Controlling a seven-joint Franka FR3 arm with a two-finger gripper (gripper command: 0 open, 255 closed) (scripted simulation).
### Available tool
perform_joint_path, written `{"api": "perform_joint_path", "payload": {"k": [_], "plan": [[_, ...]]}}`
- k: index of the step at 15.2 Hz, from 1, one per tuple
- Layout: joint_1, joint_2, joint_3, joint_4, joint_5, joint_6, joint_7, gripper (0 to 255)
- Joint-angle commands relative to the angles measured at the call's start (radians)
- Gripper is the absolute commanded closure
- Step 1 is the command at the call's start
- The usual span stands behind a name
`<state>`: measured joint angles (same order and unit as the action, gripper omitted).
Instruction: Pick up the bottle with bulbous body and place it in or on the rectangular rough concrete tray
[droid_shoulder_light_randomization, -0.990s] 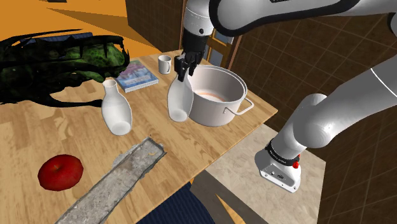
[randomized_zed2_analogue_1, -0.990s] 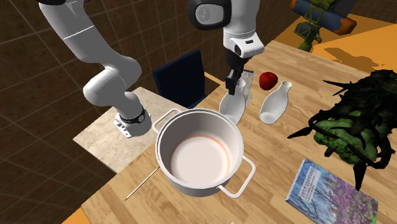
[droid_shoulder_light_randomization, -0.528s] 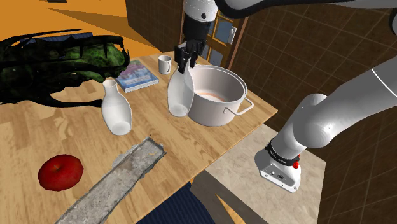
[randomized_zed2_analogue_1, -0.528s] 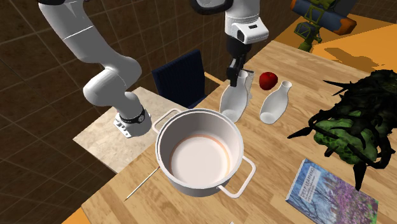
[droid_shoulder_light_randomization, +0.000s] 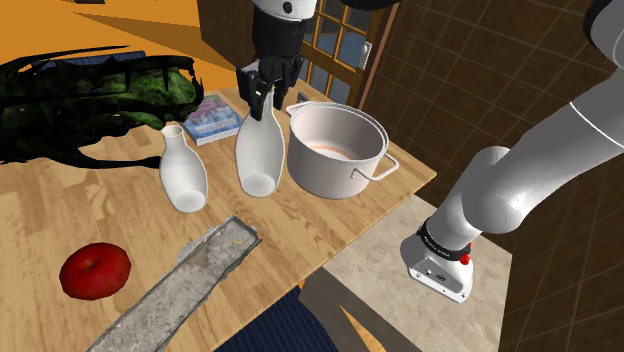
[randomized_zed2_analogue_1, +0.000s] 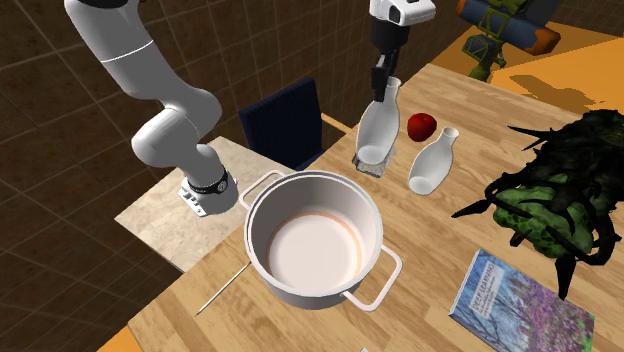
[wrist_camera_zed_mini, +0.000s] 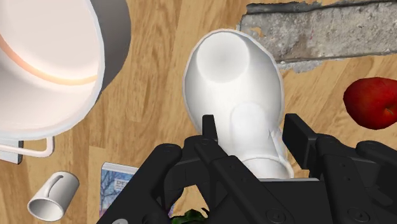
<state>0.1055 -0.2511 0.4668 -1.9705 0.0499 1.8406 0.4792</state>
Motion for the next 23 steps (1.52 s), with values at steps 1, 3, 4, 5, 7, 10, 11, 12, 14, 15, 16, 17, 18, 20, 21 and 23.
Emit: {"api": "perform_joint_path", "payload": {"k": [1,3,4,5,7,10,11,12,14,15,16,17,18,20,21,23], "plan": [[0.012,0.039,0.038,0.06,-0.015,-0.024,0.058,255],[0.025,0.085,0.075,0.125,-0.037,-0.049,0.115,255],[0.032,0.111,0.094,0.16,-0.051,-0.063,0.145,255],[0.04,0.138,0.113,0.197,-0.066,-0.077,0.175,255],[0.06,0.199,0.149,0.275,-0.103,-0.109,0.236,255],[0.106,0.305,0.2,0.409,-0.174,-0.166,0.332,255],[0.126,0.344,0.215,0.459,-0.201,-0.188,0.364,255],[0.151,0.386,0.227,0.511,-0.231,-0.212,0.395,255],[0.212,0.475,0.246,0.628,-0.295,-0.268,0.455,255],[0.25,0.523,0.252,0.693,-0.329,-0.299,0.482,255],[0.293,0.573,0.254,0.765,-0.363,-0.334,0.506,255],[0.342,0.625,0.253,0.845,-0.4,-0.372,0.528,255],[0.397,0.682,0.25,0.935,-0.439,-0.415,0.545,255],[0.404,0.686,0.245,0.931,-0.439,-0.406,0.55,255],[0.393,0.676,0.246,0.901,-0.432,-0.386,0.552,255],[0.372,0.658,0.249,0.846,-0.42,-0.348,0.554,255]]}}
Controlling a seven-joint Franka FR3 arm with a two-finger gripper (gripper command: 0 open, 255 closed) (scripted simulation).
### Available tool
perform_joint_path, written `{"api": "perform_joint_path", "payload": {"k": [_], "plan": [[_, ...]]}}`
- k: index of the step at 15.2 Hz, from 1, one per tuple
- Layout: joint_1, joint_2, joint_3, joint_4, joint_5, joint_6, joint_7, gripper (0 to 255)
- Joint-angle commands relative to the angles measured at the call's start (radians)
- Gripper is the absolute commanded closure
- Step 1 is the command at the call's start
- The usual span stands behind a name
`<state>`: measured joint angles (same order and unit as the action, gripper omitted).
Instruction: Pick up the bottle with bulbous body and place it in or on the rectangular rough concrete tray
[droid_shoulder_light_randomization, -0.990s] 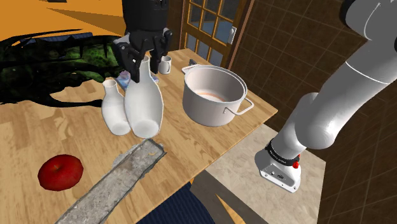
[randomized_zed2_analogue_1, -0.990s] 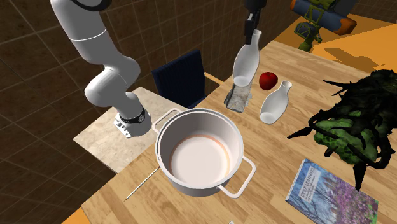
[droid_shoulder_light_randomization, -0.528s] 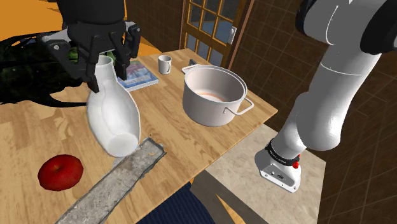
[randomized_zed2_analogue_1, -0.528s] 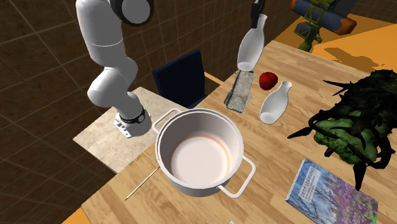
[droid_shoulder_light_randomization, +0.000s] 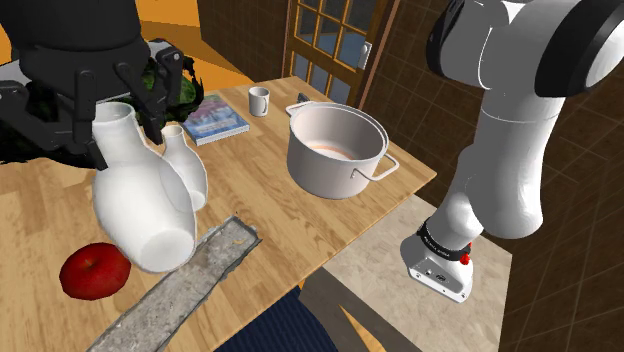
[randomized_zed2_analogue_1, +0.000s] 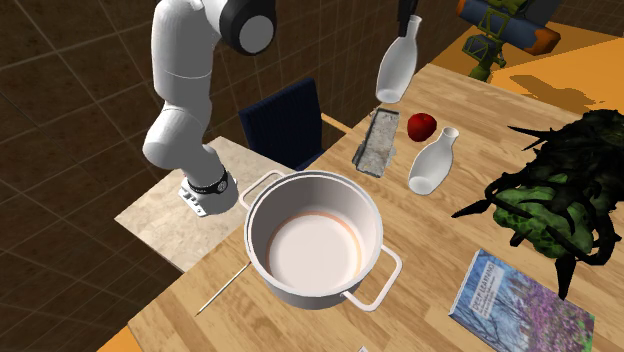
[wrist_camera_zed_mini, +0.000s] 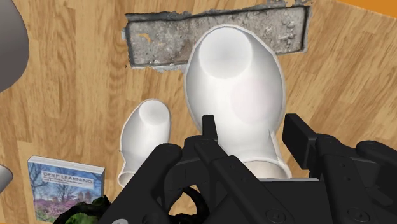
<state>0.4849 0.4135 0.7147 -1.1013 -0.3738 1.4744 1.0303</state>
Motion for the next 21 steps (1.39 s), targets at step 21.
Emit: {"api": "perform_joint_path", "payload": {"k": [21], "plan": [[-0.105,-0.077,0.003,-0.411,0.043,0.338,0.033,255]]}}
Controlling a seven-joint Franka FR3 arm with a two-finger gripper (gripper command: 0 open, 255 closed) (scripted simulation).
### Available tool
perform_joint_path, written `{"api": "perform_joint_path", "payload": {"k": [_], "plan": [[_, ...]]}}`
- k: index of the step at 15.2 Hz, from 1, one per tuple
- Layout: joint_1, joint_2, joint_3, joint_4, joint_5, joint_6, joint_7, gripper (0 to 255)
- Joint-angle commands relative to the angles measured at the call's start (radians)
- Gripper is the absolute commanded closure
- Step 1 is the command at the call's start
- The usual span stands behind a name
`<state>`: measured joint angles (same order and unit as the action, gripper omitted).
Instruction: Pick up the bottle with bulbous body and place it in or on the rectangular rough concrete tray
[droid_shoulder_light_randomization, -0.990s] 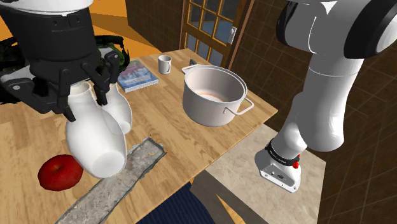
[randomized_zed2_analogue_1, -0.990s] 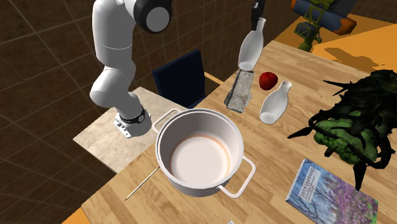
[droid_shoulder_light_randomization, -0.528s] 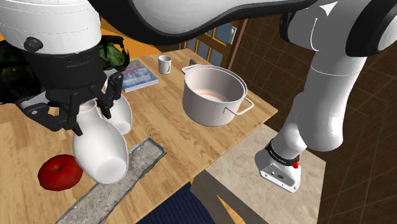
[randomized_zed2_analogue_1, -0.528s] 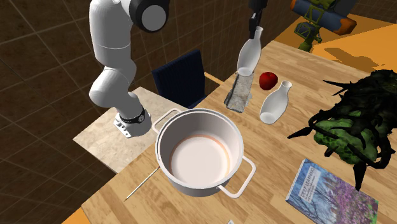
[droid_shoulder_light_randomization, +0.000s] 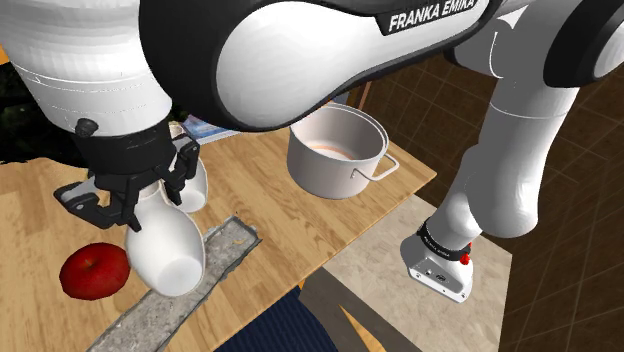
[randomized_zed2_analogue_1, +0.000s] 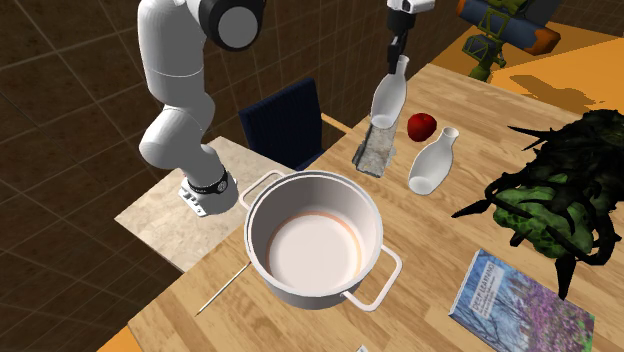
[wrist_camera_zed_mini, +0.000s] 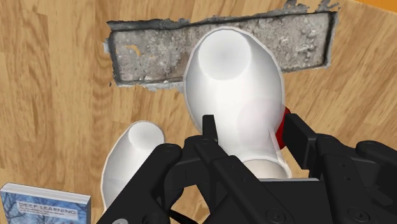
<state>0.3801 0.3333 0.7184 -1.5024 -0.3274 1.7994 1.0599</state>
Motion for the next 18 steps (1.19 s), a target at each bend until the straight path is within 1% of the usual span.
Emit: {"api": "perform_joint_path", "payload": {"k": [1,7,14,15,18], "plan": [[-0.001,0.004,-0.002,-0.023,-0.004,0.026,0.005,255],[-0.008,0.012,-0.008,-0.097,-0.016,0.105,0.02,255],[-0.008,0.012,-0.008,-0.097,-0.016,0.105,0.02,255],[-0.008,0.012,-0.008,-0.097,-0.016,0.105,0.02,0],[-0.008,0.012,-0.008,-0.097,-0.016,0.105,0.02,0]]}}
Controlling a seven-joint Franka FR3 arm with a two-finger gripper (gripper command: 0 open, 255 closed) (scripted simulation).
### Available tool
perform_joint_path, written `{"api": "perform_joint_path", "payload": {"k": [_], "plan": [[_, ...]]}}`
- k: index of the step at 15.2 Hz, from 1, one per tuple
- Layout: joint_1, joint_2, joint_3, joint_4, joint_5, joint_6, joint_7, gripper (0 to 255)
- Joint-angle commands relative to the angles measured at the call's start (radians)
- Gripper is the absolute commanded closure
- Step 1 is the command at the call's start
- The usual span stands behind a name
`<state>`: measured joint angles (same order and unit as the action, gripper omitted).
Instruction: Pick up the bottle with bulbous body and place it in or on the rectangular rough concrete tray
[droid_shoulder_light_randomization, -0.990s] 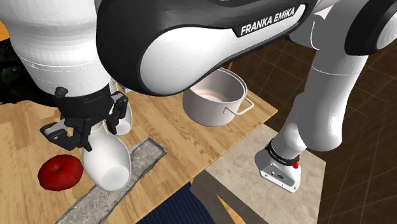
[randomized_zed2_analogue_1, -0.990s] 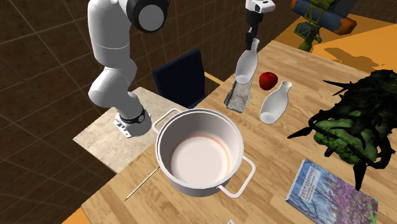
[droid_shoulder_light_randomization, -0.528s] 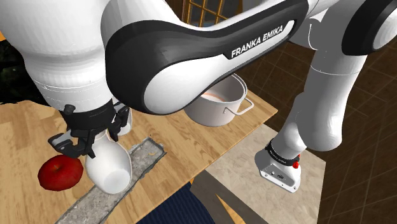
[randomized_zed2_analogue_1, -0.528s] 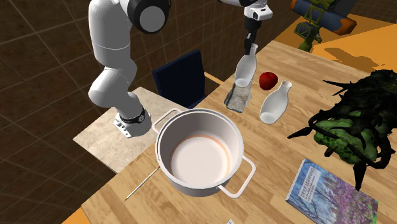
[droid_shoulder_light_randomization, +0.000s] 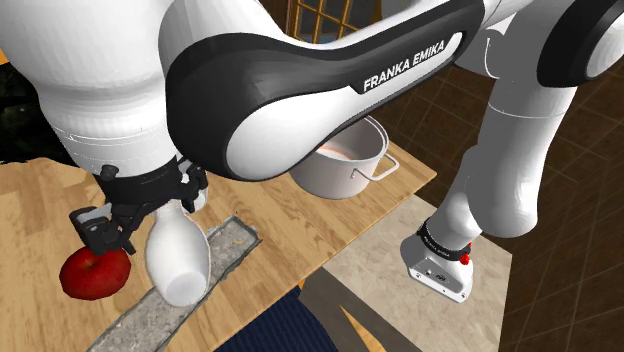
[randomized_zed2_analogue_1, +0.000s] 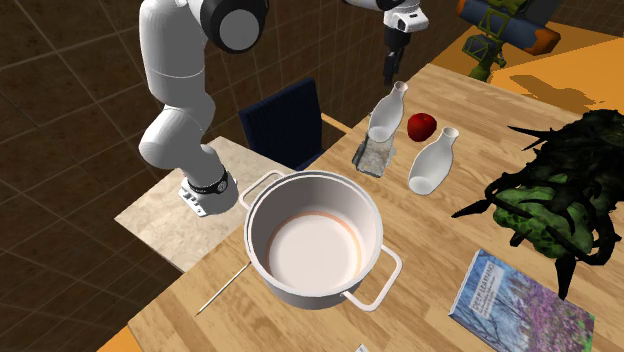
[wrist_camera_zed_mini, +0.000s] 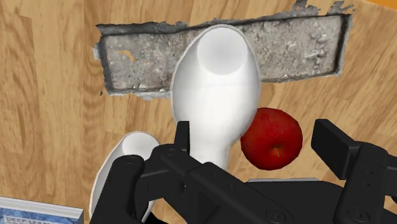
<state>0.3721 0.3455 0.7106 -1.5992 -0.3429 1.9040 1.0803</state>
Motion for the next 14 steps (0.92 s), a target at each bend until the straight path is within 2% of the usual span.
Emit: {"api": "perform_joint_path", "payload": {"k": [1,2,6,14], "plan": [[0.0,0.0,0.0,0.0,0.0,0.0,0.0,0],[0.0,0.0,0.0,0.0,0.0,0.0,0.0,0],[0.011,-0.021,0.012,0.101,0.02,-0.115,-0.016,0],[0.011,-0.021,0.012,0.101,0.02,-0.115,-0.016,0]]}}
